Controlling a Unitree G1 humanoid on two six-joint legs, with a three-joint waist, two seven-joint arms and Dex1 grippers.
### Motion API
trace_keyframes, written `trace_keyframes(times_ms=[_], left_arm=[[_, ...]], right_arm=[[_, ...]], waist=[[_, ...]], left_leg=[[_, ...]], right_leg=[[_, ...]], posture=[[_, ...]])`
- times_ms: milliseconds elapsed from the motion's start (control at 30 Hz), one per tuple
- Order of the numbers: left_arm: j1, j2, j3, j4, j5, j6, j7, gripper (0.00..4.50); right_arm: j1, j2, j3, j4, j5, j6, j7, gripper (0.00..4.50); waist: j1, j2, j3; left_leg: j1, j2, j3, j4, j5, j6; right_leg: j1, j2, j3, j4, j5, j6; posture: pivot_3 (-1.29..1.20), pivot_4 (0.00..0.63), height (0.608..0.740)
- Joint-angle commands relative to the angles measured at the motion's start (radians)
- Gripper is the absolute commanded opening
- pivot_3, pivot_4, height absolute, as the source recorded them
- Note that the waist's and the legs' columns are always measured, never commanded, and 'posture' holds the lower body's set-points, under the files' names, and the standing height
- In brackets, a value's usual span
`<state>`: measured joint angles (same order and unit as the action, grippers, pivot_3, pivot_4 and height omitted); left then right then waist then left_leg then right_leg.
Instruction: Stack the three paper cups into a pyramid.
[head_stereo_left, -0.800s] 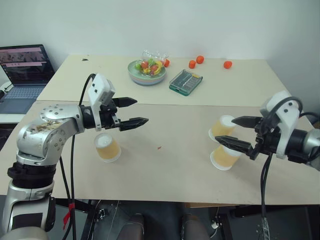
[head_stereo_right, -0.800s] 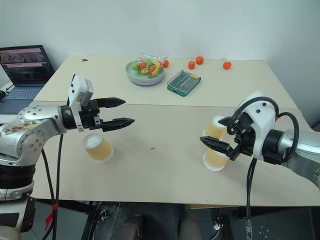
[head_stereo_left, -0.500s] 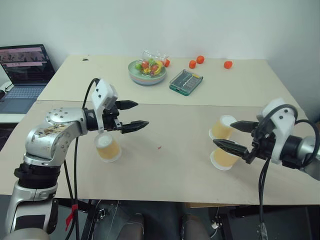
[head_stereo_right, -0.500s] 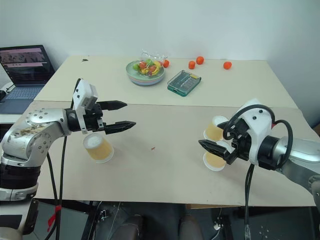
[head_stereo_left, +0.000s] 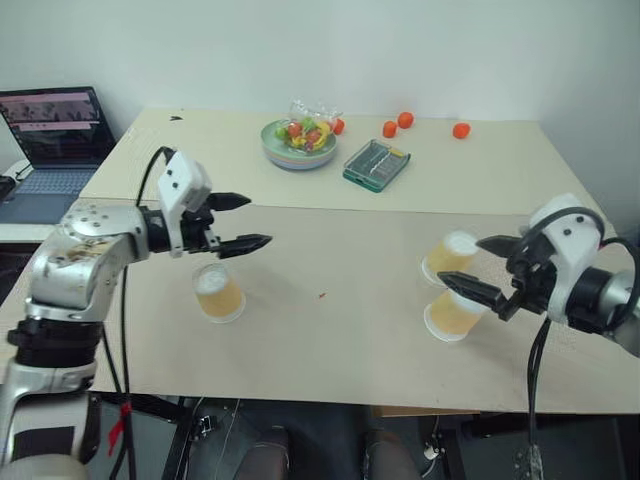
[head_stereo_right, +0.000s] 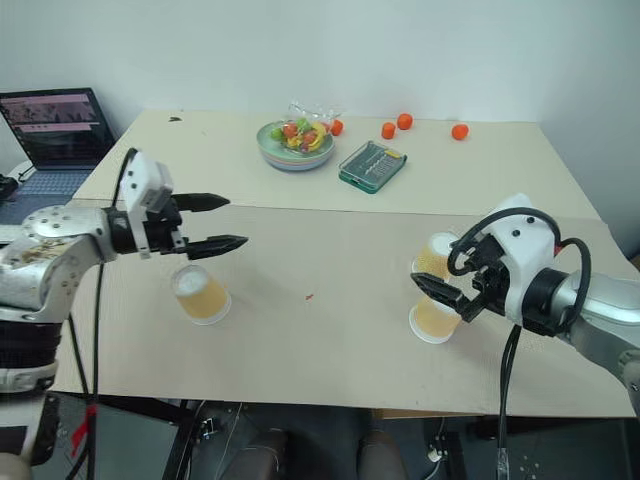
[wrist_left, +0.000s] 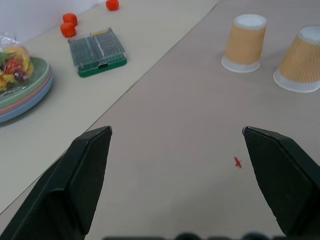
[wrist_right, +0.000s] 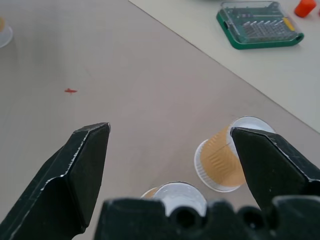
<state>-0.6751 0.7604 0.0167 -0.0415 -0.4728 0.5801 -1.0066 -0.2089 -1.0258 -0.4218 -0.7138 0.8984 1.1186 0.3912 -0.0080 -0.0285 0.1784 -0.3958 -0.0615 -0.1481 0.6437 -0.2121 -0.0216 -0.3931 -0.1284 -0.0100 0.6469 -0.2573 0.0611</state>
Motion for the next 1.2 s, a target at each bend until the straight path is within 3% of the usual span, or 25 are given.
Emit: trace_keyframes(times_ms=[33, 233, 433, 567, 700, 833, 1200], left_arm=[[-0.059, -0.056, -0.017, 0.001, -0.013, 0.006, 0.005, 4.46], [-0.126, -0.123, -0.065, 0.072, 0.013, -0.013, -0.023, 4.46], [-0.167, -0.149, -0.084, 0.113, 0.026, -0.022, -0.042, 4.46], [-0.200, -0.151, -0.087, 0.132, 0.025, -0.007, -0.065, 4.46], [-0.206, -0.142, -0.082, 0.119, 0.017, 0.015, -0.081, 4.46], [-0.218, -0.140, -0.074, 0.119, 0.018, 0.027, -0.084, 4.46], [-0.232, -0.118, -0.064, 0.097, 0.019, 0.052, -0.080, 4.46]], right_arm=[[0.028, 0.013, -0.115, -0.038, 0.005, 0.010, -0.026, 4.50], [0.190, 0.072, -0.284, -0.131, 0.031, 0.041, -0.037, 4.50], [0.302, 0.186, -0.327, -0.192, 0.028, -0.022, -0.055, 4.50], [0.439, 0.366, -0.244, -0.226, -0.087, -0.199, -0.058, 4.50], [0.510, 0.439, -0.180, -0.183, -0.193, -0.329, -0.032, 4.50], [0.557, 0.472, -0.109, -0.114, -0.293, -0.451, 0.010, 4.50], [0.448, 0.481, 0.043, 0.031, -0.387, -0.568, 0.048, 4.50]], waist=[[-0.003, 0.000, 0.000], [-0.006, 0.000, 0.000], [-0.009, 0.000, 0.000], [-0.006, 0.000, 0.000], [-0.007, 0.001, 0.000], [-0.010, 0.001, 0.000], [-0.010, 0.001, 0.000]], left_leg=[[0.000, 0.000, 0.000, 0.000, 0.000, 0.000], [-0.002, 0.000, 0.000, 0.001, 0.000, 0.000], [0.001, 0.000, 0.001, 0.001, 0.000, 0.000], [0.002, 0.001, 0.001, 0.000, 0.000, 0.000], [0.002, 0.000, 0.002, 0.001, 0.000, 0.000], [0.006, 0.001, 0.003, 0.000, 0.000, 0.000], [0.007, 0.002, 0.007, 0.000, 0.000, 0.000]], right_leg=[[0.000, 0.000, 0.000, 0.000, 0.000, 0.000], [-0.001, 0.000, 0.000, 0.000, 0.000, 0.000], [0.001, 0.000, 0.001, 0.001, 0.000, 0.000], [0.001, 0.001, 0.001, 0.001, 0.000, 0.001], [0.001, 0.000, 0.003, 0.001, 0.000, 0.002], [0.003, 0.001, 0.004, 0.002, -0.004, 0.008], [0.002, 0.002, 0.008, 0.002, -0.002, 0.005]], posture=[[0.00, 0.150, 0.740], [0.00, 0.150, 0.740], [0.00, 0.150, 0.740], [0.00, 0.150, 0.740], [0.00, 0.150, 0.740], [0.00, 0.150, 0.740], [0.00, 0.150, 0.740]])
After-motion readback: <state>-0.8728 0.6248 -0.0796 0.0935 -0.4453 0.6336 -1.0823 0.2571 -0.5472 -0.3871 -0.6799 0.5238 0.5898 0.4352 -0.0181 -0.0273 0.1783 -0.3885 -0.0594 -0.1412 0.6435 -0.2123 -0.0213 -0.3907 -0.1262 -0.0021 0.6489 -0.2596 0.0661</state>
